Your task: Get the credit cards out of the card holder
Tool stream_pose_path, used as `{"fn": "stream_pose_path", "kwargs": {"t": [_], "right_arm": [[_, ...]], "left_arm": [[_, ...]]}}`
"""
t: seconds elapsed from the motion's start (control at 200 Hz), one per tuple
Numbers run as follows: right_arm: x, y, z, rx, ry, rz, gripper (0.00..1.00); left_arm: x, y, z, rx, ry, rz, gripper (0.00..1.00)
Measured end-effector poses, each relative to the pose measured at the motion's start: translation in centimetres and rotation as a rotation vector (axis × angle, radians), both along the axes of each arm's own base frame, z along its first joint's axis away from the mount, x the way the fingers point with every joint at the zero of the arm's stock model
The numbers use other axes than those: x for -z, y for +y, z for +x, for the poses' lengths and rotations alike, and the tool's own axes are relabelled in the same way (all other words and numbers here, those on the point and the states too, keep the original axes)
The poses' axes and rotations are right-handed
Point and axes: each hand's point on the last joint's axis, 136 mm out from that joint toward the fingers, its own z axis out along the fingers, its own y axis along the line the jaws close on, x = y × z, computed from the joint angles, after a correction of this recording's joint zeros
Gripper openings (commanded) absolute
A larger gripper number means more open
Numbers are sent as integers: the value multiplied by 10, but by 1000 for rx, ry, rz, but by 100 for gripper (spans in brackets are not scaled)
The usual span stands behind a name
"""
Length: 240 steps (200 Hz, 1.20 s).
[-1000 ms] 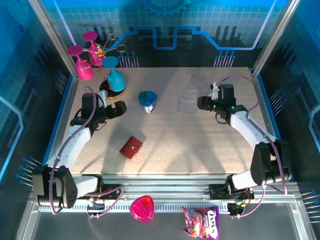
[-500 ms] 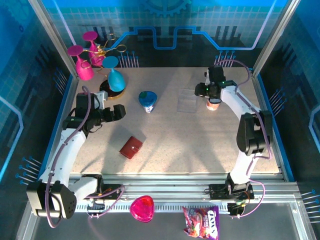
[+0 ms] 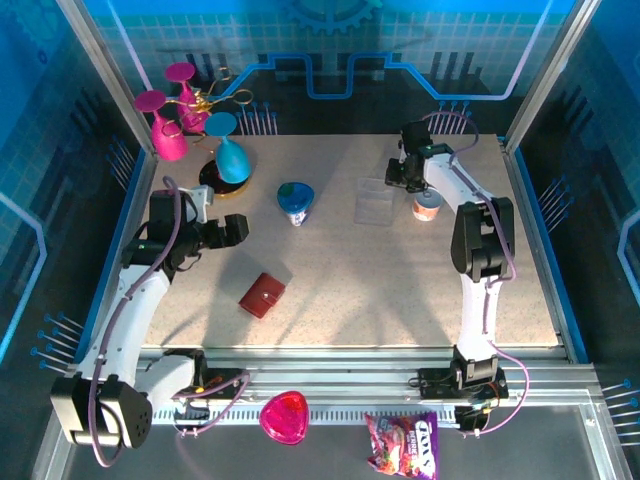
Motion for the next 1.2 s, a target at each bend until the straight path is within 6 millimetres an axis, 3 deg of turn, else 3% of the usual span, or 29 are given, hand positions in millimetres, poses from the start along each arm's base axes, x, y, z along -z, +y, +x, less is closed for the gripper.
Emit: {"fn": "stream_pose_path", "kwargs": {"t": [0.45, 0.951, 1.201], "right_arm": [[33, 1, 5, 18, 65, 1, 22], [33, 4, 7, 27, 55, 2, 10], [32, 12, -19, 27, 73, -10, 9]], "left_arm": [[2, 4, 0, -13, 2, -1, 99], [2, 6, 1, -22, 3, -4, 99], [2, 6, 1, -27, 2, -9, 99]]}}
